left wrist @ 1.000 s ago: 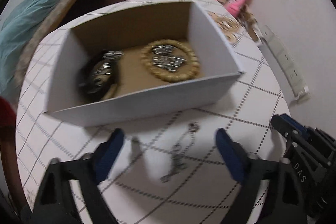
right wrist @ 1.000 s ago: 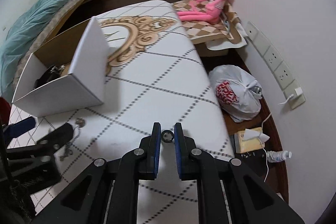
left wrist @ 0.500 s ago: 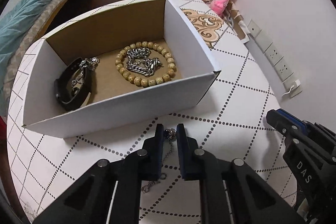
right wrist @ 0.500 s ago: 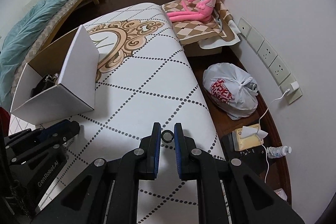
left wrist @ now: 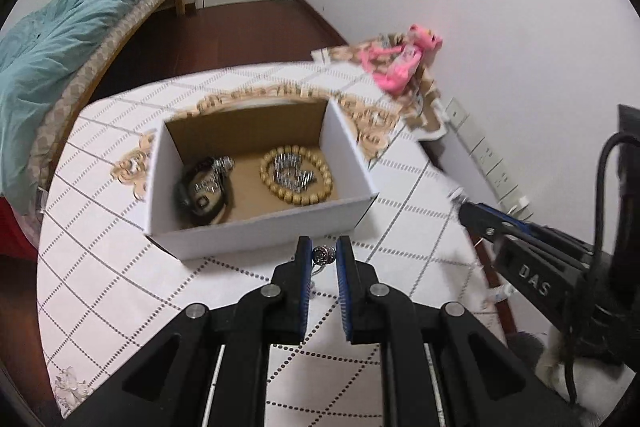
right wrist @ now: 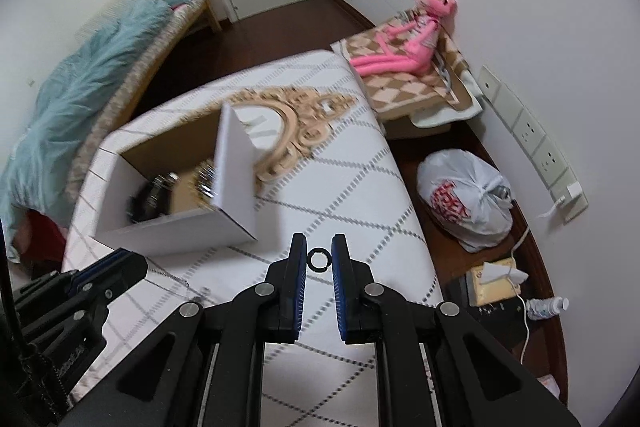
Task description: Organize jewelry
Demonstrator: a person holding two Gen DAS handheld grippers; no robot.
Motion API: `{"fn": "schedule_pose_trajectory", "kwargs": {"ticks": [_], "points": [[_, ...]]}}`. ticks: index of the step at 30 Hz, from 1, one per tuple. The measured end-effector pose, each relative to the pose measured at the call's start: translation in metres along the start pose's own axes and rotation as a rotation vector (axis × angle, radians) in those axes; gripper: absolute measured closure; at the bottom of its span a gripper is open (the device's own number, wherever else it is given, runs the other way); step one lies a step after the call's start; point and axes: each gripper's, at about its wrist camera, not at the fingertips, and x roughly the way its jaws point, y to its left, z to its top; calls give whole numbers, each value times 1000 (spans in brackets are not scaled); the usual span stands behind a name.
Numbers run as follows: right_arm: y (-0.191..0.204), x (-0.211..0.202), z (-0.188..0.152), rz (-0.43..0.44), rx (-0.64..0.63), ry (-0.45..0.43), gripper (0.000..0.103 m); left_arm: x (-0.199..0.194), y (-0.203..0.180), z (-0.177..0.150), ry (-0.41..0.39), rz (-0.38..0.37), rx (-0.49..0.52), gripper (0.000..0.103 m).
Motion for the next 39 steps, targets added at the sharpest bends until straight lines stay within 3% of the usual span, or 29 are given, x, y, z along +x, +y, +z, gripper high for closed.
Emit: {"fn": "schedule_pose_trajectory", "kwargs": {"ticks": [6, 11, 17, 24, 27, 29, 31, 32, 33, 39], "points": [[20, -27, 37, 118, -3, -27, 90, -43, 9, 43, -71, -81, -29, 94], [41, -23, 72, 203, -24, 1, 90, -53, 25, 83, -84, -131, -51, 94], [69, 22, 106, 253, -49, 107, 90, -10, 58, 111, 15, -154, -97, 94], [89, 77, 117, 254, -89, 235, 90, 46, 89, 115, 156, -117, -141, 93], [94, 95, 116, 250, -111, 289, 90, 60, 100, 112, 214, -67, -184, 91], [97, 106, 115, 258, -118, 331, 90, 65, 107, 109, 237, -2, -204, 83], [102, 114, 113, 263, -131, 375, 90, 65, 114, 107, 232, 56, -217, 55], [106, 119, 113, 256, -145, 396, 90, 65, 117, 106, 223, 87, -222, 24], [107, 122, 113, 250, -148, 406, 90, 63, 121, 106, 214, 102, -229, 13], [115, 128, 118, 243, -144, 439, 89, 58, 135, 105, 191, 169, -249, 12]]}}
